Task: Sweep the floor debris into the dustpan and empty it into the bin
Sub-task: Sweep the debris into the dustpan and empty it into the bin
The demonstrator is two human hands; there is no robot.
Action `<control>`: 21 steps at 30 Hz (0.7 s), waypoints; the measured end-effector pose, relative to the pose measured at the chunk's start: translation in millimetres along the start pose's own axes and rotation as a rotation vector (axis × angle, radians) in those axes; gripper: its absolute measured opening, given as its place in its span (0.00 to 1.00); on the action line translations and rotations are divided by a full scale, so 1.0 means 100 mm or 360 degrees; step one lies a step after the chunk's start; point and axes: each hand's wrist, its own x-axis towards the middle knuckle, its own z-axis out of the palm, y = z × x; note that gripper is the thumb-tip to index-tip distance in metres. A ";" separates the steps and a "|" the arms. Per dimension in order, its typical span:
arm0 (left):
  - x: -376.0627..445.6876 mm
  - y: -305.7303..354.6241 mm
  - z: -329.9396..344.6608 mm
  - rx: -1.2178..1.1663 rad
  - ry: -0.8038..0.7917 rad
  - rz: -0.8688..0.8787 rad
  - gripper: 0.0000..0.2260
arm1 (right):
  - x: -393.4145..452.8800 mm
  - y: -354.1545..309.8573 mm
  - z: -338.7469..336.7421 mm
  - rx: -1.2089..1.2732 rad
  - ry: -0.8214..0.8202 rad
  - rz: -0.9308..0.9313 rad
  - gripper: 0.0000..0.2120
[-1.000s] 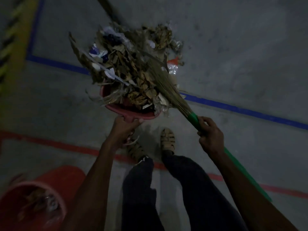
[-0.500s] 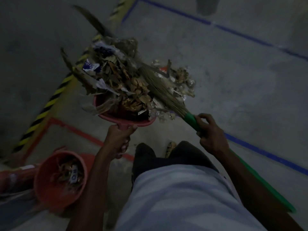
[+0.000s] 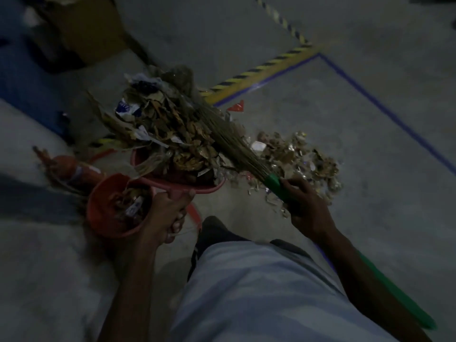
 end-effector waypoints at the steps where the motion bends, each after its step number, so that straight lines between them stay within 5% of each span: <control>1: -0.03 -0.05 -0.09 -0.0043 0.0046 0.0004 0.25 | 0.08 -0.06 0.05 -0.0010 -0.0024 -0.0051 0.33; 11: 0.10 -0.50 -1.35 -0.0228 0.0381 -0.0253 0.26 | 0.97 -0.95 1.00 0.0014 -0.0351 -0.0377 0.29; 21: 0.93 -0.96 -2.63 -0.0363 0.0368 -0.0479 0.16 | 1.67 -1.99 2.19 -0.0196 -0.0726 -0.0217 0.31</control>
